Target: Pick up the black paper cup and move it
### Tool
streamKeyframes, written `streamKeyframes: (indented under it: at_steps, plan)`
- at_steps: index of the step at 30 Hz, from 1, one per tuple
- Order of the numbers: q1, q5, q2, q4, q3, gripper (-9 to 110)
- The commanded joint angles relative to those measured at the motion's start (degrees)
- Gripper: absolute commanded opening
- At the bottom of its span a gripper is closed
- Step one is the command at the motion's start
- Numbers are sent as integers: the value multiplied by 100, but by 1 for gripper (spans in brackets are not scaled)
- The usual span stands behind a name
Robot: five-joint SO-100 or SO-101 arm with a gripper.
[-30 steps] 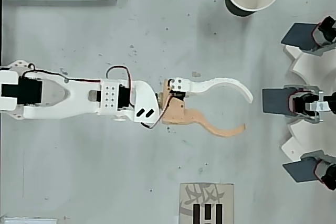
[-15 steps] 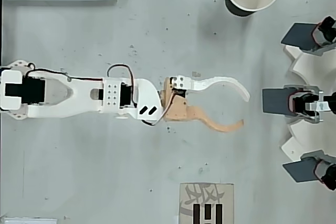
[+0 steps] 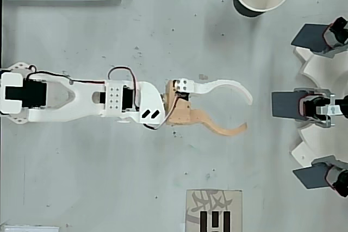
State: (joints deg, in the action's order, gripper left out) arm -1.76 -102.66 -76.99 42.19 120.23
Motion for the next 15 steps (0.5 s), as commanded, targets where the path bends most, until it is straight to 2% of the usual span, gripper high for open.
streamKeyframes:
  at_steps: [1,15]
  plan:
    - [-62,-18,-686,176,18,8]
    - [-62,-35,-1644,264,1028,8]
